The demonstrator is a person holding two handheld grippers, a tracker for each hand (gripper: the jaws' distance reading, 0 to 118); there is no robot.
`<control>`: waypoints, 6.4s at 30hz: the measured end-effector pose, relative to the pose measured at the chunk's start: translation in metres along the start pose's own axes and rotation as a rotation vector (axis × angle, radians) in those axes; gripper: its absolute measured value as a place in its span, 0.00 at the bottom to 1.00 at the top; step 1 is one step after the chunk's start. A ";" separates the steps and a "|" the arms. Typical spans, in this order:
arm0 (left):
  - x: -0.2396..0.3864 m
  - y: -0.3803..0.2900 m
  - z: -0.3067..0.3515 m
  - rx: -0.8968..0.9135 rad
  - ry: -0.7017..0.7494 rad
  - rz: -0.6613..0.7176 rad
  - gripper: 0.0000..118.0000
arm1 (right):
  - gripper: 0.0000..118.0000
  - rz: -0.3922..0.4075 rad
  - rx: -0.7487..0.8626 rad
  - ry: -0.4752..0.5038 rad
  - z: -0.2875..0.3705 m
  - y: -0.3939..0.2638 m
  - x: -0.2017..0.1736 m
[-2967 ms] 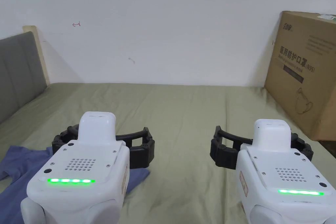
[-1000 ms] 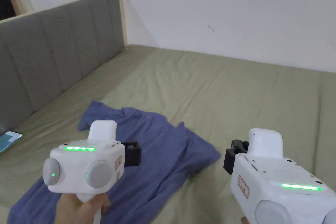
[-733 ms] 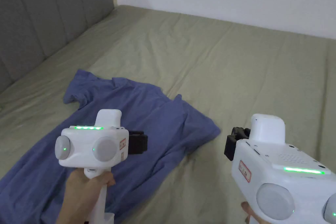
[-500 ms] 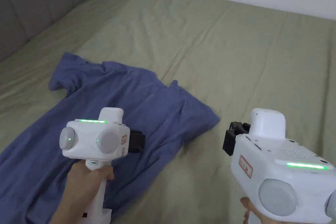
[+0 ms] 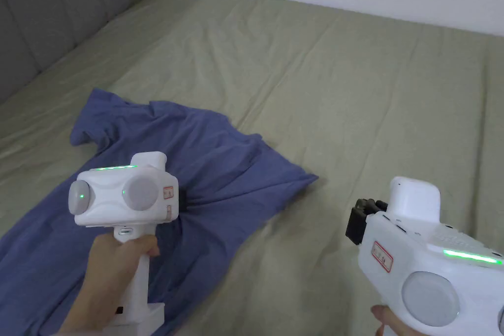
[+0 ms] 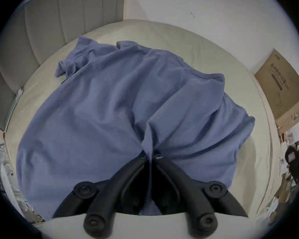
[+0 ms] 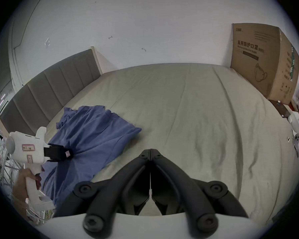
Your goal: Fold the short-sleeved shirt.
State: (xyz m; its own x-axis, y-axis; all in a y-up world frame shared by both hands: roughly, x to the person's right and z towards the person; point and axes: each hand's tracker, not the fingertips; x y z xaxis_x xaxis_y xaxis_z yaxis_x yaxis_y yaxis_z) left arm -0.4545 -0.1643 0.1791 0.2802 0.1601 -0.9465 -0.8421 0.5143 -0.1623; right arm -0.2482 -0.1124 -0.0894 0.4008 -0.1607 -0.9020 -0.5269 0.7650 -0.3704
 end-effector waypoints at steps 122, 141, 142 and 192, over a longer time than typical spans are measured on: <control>0.140 -0.045 0.108 0.104 -0.202 -0.242 0.02 | 0.06 -0.084 -0.234 -0.259 0.018 0.109 0.290; 0.043 0.133 0.287 0.595 -0.058 -0.114 0.02 | 0.06 -0.117 0.115 -0.340 0.219 0.251 0.301; 0.041 0.139 0.293 0.611 -0.073 -0.107 0.02 | 0.06 -0.121 0.121 -0.313 0.219 0.257 0.297; -0.100 -0.052 0.111 0.119 0.176 -0.038 0.02 | 0.06 -0.343 -0.361 -0.127 -0.036 0.023 0.261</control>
State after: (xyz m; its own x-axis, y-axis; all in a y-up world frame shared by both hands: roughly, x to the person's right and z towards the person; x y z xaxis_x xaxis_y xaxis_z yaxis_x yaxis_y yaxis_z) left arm -0.3876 -0.1131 0.3133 0.2175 -0.0056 -0.9760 -0.7693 0.6145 -0.1750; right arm -0.1825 -0.1593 -0.3417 0.6721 -0.2704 -0.6894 -0.5654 0.4139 -0.7135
